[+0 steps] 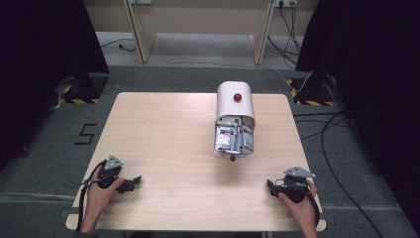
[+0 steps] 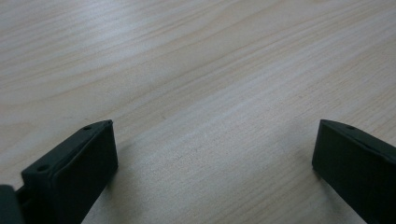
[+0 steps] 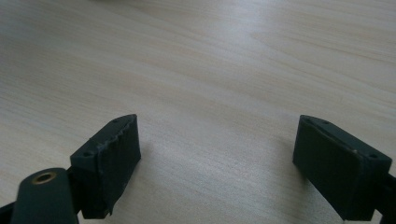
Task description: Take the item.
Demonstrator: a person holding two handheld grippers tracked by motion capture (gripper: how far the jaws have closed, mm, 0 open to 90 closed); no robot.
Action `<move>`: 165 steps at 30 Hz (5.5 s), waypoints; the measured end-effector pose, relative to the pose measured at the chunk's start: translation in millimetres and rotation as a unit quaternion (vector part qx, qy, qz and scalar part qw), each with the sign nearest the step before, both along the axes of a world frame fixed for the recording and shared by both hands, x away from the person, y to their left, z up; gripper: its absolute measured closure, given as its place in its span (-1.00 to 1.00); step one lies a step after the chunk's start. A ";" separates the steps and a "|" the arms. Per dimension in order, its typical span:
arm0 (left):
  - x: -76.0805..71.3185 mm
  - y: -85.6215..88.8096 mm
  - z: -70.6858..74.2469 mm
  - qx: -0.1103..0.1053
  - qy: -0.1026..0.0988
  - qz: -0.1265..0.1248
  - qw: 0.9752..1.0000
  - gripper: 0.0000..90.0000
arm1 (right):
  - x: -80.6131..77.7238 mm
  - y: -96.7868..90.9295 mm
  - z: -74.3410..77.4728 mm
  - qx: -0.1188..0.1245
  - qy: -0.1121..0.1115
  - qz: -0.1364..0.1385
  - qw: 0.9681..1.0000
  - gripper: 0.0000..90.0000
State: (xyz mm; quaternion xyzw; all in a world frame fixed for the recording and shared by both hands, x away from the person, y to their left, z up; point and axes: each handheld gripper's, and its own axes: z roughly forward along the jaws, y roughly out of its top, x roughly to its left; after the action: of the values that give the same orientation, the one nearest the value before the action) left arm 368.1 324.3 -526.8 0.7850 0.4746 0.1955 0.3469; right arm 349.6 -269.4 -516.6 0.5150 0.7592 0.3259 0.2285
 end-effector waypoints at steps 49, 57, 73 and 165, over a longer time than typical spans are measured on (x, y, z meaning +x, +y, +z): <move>-0.2 0.5 0.0 0.001 0.000 -0.003 1.000 -1.00 | -28.0 50.4 82.7 0.033 -0.118 0.058 0.991 -0.48; -0.9 1.1 0.3 0.003 0.001 -0.004 1.000 -1.00 | -29.2 60.0 99.4 0.037 -0.136 0.068 0.988 -0.47; -1.0 1.3 0.2 0.003 0.001 -0.006 1.000 -1.00 | -24.0 76.1 119.8 0.049 -0.157 0.084 0.983 -0.41; -1.1 1.3 0.2 0.003 0.001 -0.006 1.000 -1.00 | -2.3 88.5 141.2 0.014 -0.258 0.100 0.961 0.94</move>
State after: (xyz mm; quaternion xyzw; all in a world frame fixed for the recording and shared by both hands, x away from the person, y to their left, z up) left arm 367.0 325.6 -526.6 0.7888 0.4697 0.1941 0.3458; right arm 347.3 -180.9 -375.5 0.3381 0.7172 0.4794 0.3762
